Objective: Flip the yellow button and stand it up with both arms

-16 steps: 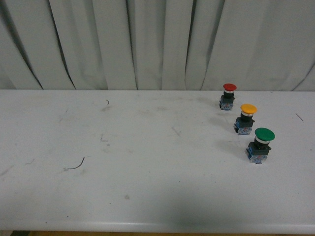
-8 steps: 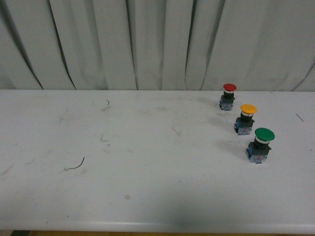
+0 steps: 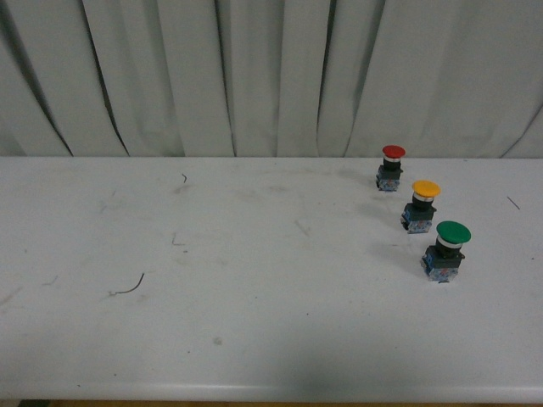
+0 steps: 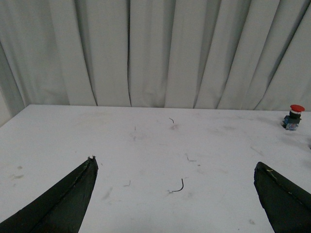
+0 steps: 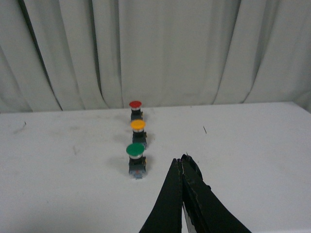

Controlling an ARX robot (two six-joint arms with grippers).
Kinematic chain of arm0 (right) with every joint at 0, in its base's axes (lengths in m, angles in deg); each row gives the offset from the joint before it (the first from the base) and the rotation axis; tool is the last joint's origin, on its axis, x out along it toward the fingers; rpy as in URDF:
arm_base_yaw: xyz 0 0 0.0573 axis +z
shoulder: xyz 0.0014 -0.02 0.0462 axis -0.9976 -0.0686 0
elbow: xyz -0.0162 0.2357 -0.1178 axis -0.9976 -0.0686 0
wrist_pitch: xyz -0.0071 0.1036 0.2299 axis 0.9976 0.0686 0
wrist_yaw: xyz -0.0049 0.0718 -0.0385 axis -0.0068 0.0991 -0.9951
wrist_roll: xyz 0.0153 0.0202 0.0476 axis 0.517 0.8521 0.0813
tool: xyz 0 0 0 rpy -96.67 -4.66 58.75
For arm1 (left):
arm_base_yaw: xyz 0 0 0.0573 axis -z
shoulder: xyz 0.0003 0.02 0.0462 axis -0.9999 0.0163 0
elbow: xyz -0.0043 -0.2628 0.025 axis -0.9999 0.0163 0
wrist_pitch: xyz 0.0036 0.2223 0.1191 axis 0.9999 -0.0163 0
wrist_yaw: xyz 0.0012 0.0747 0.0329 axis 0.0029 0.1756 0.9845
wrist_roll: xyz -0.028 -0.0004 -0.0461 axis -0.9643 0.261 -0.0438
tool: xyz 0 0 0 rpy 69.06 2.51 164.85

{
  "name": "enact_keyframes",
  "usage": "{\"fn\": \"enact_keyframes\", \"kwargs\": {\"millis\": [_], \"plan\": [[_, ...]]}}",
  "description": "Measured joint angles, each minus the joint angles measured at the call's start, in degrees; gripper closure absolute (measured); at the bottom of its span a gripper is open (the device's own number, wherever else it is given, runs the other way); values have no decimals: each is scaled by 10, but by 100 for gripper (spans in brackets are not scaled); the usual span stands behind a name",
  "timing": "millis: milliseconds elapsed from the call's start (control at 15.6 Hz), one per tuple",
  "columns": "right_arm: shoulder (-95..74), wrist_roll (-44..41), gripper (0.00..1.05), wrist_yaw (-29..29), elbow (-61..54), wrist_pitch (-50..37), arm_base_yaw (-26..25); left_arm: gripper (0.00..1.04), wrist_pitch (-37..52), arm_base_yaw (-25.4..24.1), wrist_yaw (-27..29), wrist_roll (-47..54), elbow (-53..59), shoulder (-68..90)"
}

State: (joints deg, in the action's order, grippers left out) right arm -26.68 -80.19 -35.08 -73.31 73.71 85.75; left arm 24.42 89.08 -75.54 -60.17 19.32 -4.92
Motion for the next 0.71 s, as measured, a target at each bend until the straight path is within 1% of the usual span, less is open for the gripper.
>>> {"fn": "enact_keyframes", "kwargs": {"millis": [643, 707], "plan": [[0, 1, 103, 0, -1, 2, 0, 7, -1, 0, 0, 0, 0, 0], [0, 1, 102, 0, -1, 2, 0, 7, -1, 0, 0, 0, 0, 0]]}}
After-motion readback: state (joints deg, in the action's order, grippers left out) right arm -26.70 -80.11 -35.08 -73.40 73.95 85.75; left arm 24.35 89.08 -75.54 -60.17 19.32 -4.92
